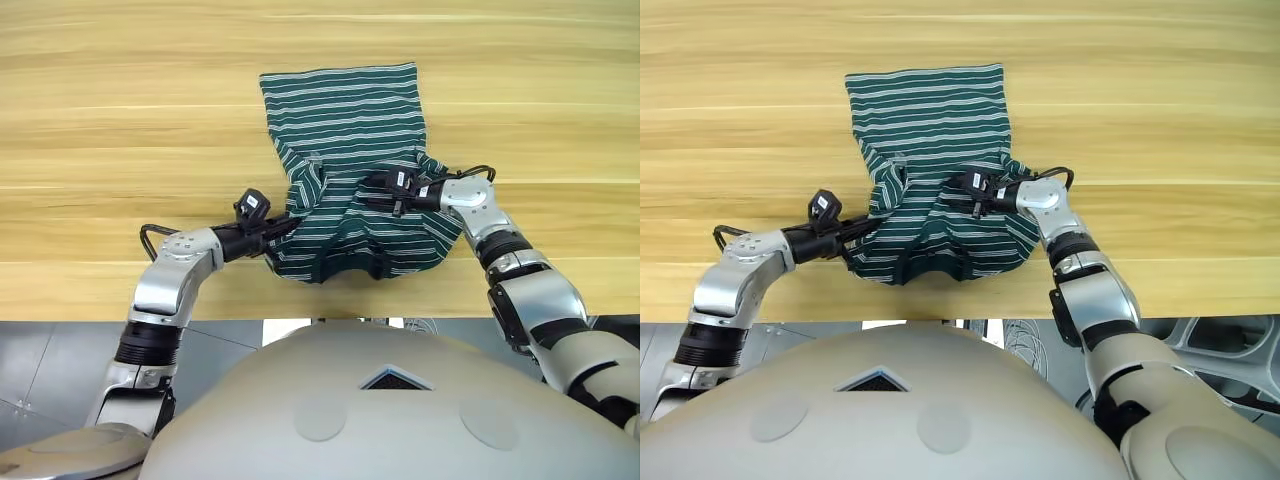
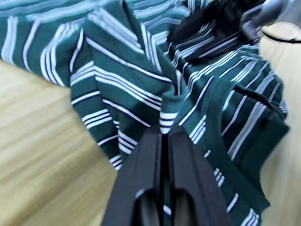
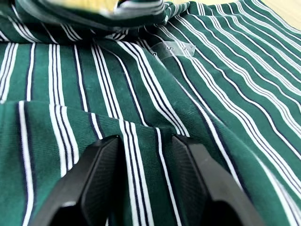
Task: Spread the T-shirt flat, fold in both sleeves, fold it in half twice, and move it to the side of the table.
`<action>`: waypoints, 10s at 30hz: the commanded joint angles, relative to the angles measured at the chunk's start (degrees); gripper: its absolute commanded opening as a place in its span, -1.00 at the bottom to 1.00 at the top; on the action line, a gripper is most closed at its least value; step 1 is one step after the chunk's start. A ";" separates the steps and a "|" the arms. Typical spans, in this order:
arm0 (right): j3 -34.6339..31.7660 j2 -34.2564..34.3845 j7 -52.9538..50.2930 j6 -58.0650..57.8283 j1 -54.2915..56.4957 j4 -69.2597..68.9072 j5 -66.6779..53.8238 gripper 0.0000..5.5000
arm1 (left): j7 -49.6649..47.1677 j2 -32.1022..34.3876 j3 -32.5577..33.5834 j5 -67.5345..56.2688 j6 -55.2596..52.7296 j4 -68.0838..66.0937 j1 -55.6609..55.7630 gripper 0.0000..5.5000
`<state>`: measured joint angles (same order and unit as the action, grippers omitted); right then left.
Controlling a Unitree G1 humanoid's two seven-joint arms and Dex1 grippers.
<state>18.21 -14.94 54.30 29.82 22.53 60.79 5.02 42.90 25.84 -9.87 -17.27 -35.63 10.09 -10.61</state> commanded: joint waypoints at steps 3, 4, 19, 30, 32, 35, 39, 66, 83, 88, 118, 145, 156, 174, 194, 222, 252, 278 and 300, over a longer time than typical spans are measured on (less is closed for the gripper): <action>1.06 1.30 -2.44 -1.10 -0.81 2.05 2.84 -0.24 | -4.51 -1.50 -3.91 0.88 -10.55 2.18 7.86 -0.99; 1.13 1.47 -2.66 -1.05 -0.87 2.15 2.90 -0.24 | -4.98 -1.78 -4.42 0.55 -12.03 2.62 8.15 -0.99; 2.21 -1.10 0.40 1.21 -2.12 -0.01 2.87 -0.24 | -9.64 -2.52 -5.73 -2.45 -24.51 8.72 9.26 -0.26; 0.65 -12.44 7.72 4.52 -7.37 -8.04 1.07 -0.24 | -11.32 -6.33 1.46 -3.82 -18.31 5.09 19.03 0.41; -1.57 -11.85 5.44 5.45 -5.53 -7.70 -0.60 -0.24 | -11.93 -8.12 2.42 -4.46 -18.11 4.50 21.31 0.52; -6.76 -10.43 9.32 5.84 -5.23 -11.18 -9.40 -0.24 | -12.34 -10.75 4.15 -5.67 -16.80 2.40 27.11 0.70; -13.43 -11.81 19.87 0.95 -10.92 -20.50 -24.24 -0.24 | -4.47 -12.31 1.05 -0.72 -1.00 -22.81 41.32 0.76; -30.85 -17.87 8.17 -28.64 -34.70 -26.68 -29.73 -0.24 | -11.02 -22.71 12.47 12.72 29.76 -87.91 54.72 0.76; -31.13 -18.09 3.91 -39.02 -30.50 -29.19 -28.54 -0.24 | -9.41 -23.20 15.47 15.00 30.04 -87.59 54.90 0.76; -30.10 -18.32 5.16 -37.05 -31.80 -30.04 -26.81 -0.51 | -9.25 -23.43 15.53 15.54 30.10 -87.55 54.96 0.77; -28.34 -16.58 7.53 -36.38 -18.33 -8.97 -22.61 -0.14 | -8.58 -23.18 15.96 17.11 30.66 -87.42 54.34 0.77; -23.89 -16.73 5.98 -32.94 -30.17 -43.99 -21.19 -0.99 | -9.04 -24.16 16.24 18.40 30.96 -87.58 54.19 0.77; -9.06 -17.00 -0.21 -37.03 -33.91 -60.51 -8.81 -0.99 | -9.61 -25.37 16.24 18.74 30.99 -87.63 54.43 0.77; -11.80 -18.45 3.78 -38.86 -31.86 -64.09 -17.56 -0.41 | -6.76 -23.43 18.12 16.79 34.62 -86.72 56.69 0.77; -7.81 -30.76 8.33 35.62 -16.75 -4.32 7.61 0.26 | 17.99 3.21 24.79 21.68 94.91 -31.97 -10.92 0.96; 7.46 -27.40 0.37 35.60 -11.95 -5.47 13.10 0.55 | -4.96 15.58 -1.23 46.77 90.93 -27.78 -5.35 0.96; 12.27 -22.52 10.75 32.84 -11.04 -4.52 3.86 -0.82 | -3.63 8.85 -27.17 42.86 93.64 -43.53 13.51 0.65; 10.12 -21.13 25.15 28.42 -13.30 -8.93 -12.39 -0.96 | 9.17 13.67 -28.46 22.97 90.10 -42.12 11.97 -1.00; 12.87 -26.43 38.19 -9.93 4.14 -18.58 -43.72 -0.96 | 30.06 10.81 -11.82 -11.91 54.51 -26.19 21.44 -1.00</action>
<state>32.02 -42.88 92.35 22.91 19.88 38.58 -37.55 70.78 38.82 -24.40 -26.81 22.56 -12.90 5.13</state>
